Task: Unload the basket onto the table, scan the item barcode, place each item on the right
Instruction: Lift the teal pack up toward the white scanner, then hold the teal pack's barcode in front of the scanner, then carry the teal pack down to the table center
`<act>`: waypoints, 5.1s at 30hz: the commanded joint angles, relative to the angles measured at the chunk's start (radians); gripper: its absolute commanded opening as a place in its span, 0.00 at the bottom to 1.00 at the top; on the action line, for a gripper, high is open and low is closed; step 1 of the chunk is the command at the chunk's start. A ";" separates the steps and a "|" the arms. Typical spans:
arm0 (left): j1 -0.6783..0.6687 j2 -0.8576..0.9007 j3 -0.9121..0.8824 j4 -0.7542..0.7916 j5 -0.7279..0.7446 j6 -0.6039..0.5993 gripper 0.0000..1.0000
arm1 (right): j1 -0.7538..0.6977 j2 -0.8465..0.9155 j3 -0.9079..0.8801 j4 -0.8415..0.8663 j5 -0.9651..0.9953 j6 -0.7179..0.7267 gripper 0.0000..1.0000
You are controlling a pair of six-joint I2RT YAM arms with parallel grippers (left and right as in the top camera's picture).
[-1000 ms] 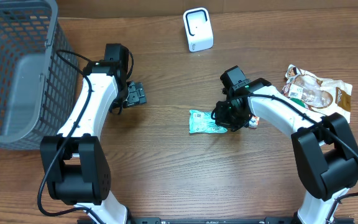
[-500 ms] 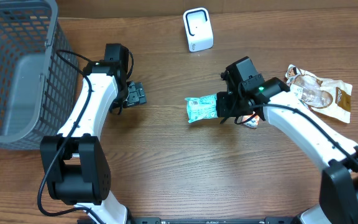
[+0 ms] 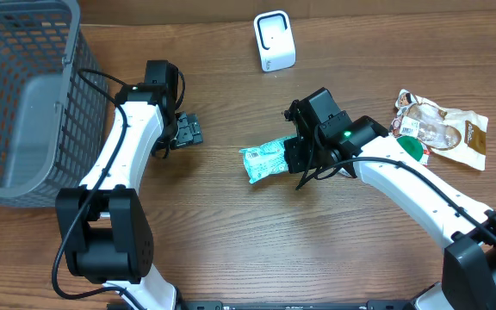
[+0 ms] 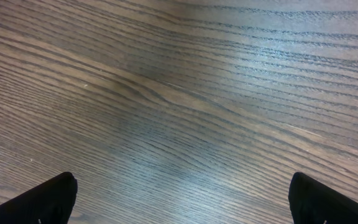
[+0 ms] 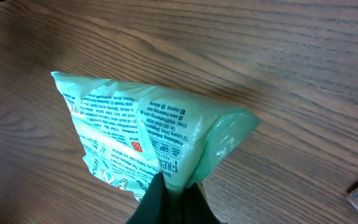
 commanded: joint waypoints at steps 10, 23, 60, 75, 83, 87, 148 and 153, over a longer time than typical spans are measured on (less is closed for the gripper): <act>-0.002 -0.015 -0.001 -0.001 -0.013 0.012 1.00 | -0.005 -0.015 -0.002 0.024 0.006 -0.047 0.04; -0.002 -0.015 -0.001 0.000 -0.014 0.012 1.00 | -0.036 -0.024 0.010 0.174 0.152 -0.117 0.04; -0.002 -0.015 -0.001 -0.001 -0.013 0.012 1.00 | -0.082 0.296 0.327 1.174 0.615 -1.085 0.03; -0.002 -0.015 -0.001 -0.001 -0.014 0.012 1.00 | -0.102 0.586 0.327 1.470 0.657 -1.225 0.04; -0.002 -0.015 -0.001 0.000 -0.013 0.012 1.00 | -0.100 0.633 0.328 1.592 0.679 -1.281 0.04; -0.002 -0.015 -0.001 -0.001 -0.013 0.012 1.00 | -0.100 0.633 0.328 1.591 0.679 -1.326 0.04; -0.002 -0.015 -0.001 -0.001 -0.013 0.012 1.00 | 0.065 0.268 0.327 0.780 0.979 -0.654 0.03; -0.002 -0.015 -0.001 -0.001 -0.013 0.012 1.00 | 0.069 0.209 0.327 0.202 0.726 -0.388 0.03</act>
